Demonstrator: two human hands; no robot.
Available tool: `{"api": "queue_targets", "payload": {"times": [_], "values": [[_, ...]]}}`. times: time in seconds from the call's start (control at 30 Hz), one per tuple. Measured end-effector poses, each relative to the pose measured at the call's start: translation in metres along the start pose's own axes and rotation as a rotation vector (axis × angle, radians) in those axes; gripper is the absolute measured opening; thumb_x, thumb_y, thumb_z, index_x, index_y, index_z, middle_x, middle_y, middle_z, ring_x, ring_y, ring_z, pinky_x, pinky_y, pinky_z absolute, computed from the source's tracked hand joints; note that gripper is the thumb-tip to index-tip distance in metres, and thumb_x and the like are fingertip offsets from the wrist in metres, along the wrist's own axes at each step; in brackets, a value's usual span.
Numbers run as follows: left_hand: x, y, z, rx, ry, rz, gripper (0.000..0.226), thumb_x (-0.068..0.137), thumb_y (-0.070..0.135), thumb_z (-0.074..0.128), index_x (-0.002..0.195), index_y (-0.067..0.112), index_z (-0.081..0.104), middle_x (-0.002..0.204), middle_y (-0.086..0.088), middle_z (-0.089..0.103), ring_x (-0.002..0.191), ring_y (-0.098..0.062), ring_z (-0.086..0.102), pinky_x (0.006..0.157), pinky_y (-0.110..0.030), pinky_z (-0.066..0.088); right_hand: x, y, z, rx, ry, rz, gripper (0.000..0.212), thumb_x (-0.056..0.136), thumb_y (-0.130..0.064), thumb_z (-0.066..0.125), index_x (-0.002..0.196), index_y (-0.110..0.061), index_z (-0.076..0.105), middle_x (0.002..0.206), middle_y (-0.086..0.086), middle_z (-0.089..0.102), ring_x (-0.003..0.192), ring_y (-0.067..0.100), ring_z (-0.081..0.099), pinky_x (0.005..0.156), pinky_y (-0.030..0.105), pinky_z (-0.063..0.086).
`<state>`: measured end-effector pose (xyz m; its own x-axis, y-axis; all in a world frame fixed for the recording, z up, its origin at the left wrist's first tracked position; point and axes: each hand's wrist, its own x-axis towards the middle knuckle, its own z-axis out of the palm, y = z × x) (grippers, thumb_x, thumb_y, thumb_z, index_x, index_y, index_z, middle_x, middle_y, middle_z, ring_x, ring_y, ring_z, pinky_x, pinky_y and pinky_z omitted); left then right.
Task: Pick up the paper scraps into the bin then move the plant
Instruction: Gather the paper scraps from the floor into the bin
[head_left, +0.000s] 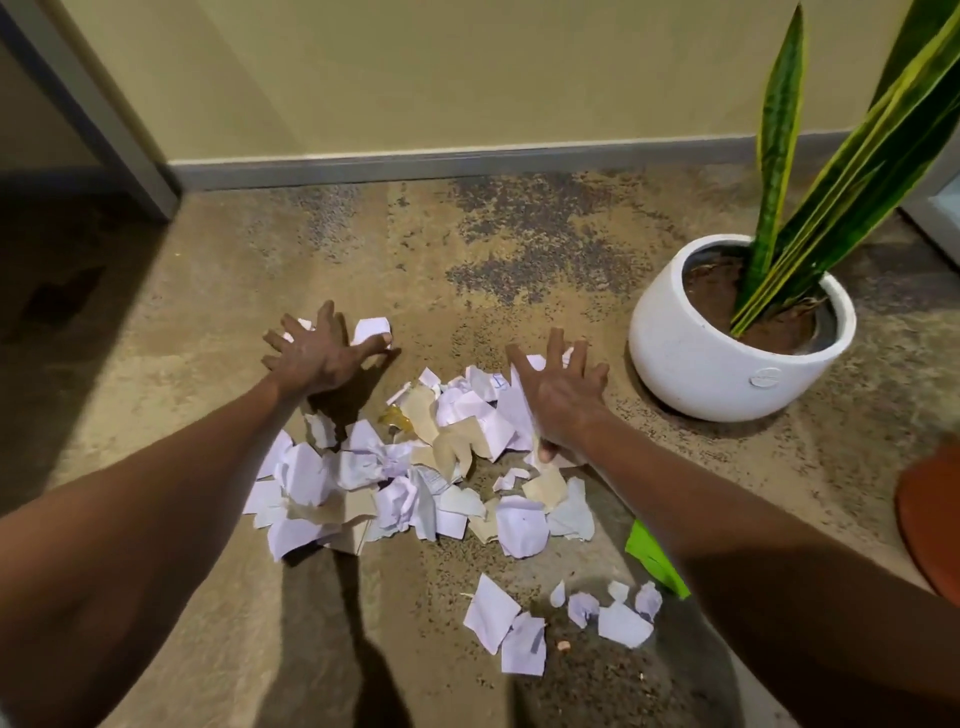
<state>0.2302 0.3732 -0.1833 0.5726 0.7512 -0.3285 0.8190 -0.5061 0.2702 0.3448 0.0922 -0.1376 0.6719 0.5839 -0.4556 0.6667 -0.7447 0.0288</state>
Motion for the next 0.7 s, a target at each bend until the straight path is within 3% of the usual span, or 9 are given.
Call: {"api": "queue_targets", "payload": {"times": [0.07,0.13,0.23,0.3,0.37,0.47,0.6,0.7], "values": [[0.009,0.002,0.012,0.027,-0.032,0.008,0.121,0.049,0.105,0.031,0.15,0.042,0.009,0.161,-0.026,-0.001,0.144,-0.056,-0.001,0.109,-0.073,0.008,0.004,0.0,-0.002,0.039,-0.024,0.015,0.121,0.078,0.001,0.078,0.157,-0.039,-0.004,0.159,0.025,-0.026,0.146,0.054,-0.014,0.112,0.073,0.01],[0.012,0.004,0.022,0.08,0.015,0.0,0.105,0.062,0.098,0.037,0.149,0.044,0.015,0.16,-0.025,0.003,0.143,-0.056,0.001,0.109,-0.071,0.006,0.006,0.004,-0.003,0.067,-0.048,0.031,0.121,0.077,-0.002,0.08,0.157,-0.038,-0.003,0.16,0.027,-0.018,0.146,0.055,-0.003,0.109,0.07,0.02],[0.003,0.005,0.026,0.074,0.173,0.156,0.071,0.086,0.069,0.042,0.143,0.026,0.041,0.148,-0.027,0.032,0.135,-0.051,0.028,0.111,-0.061,0.022,0.007,0.01,-0.001,0.1,-0.06,0.014,0.109,0.081,-0.011,0.08,0.157,-0.034,0.005,0.156,0.026,0.006,0.135,0.048,0.024,0.098,0.058,0.039],[-0.01,0.005,0.026,-0.064,0.254,0.339,0.056,0.087,0.045,0.041,0.126,0.009,0.059,0.132,-0.026,0.051,0.125,-0.044,0.046,0.108,-0.049,0.034,0.006,0.011,-0.002,0.095,-0.062,-0.012,0.11,0.076,-0.011,0.084,0.156,-0.029,0.011,0.153,0.027,0.01,0.133,0.046,0.027,0.097,0.056,0.041],[-0.028,0.007,0.029,-0.158,0.275,0.438,0.043,0.088,0.027,0.043,0.113,0.004,0.068,0.13,-0.022,0.059,0.123,-0.037,0.053,0.103,-0.039,0.041,0.004,0.01,-0.002,0.088,-0.06,-0.051,0.116,0.068,-0.01,0.089,0.155,-0.026,0.014,0.152,0.025,0.013,0.134,0.044,0.027,0.101,0.056,0.041],[-0.06,0.018,0.035,-0.247,0.225,0.506,0.036,0.088,0.017,0.045,0.107,0.003,0.073,0.124,-0.018,0.066,0.107,-0.034,0.063,0.087,-0.031,0.047,-0.001,0.011,0.001,0.091,-0.042,-0.14,0.117,0.066,0.0,0.086,0.155,-0.025,0.016,0.153,0.022,0.015,0.136,0.044,0.025,0.103,0.057,0.041],[-0.105,0.037,0.046,-0.362,0.066,0.592,0.027,0.097,0.003,0.045,0.1,0.003,0.072,0.113,-0.017,0.07,0.092,-0.03,0.067,0.078,-0.038,0.056,-0.009,0.01,0.008,0.046,-0.002,-0.278,0.103,0.081,0.01,0.067,0.159,-0.026,0.01,0.162,0.017,0.009,0.144,0.042,0.018,0.105,0.052,0.042],[-0.135,0.046,0.053,-0.361,-0.022,0.664,0.028,0.099,0.009,0.044,0.089,0.004,0.07,0.093,-0.011,0.072,0.08,-0.026,0.068,0.066,-0.03,0.05,-0.02,0.006,0.012,0.054,0.0,-0.354,0.091,0.089,0.01,0.06,0.159,-0.026,0.013,0.163,0.013,0.012,0.145,0.041,0.02,0.109,0.05,0.039]]}}
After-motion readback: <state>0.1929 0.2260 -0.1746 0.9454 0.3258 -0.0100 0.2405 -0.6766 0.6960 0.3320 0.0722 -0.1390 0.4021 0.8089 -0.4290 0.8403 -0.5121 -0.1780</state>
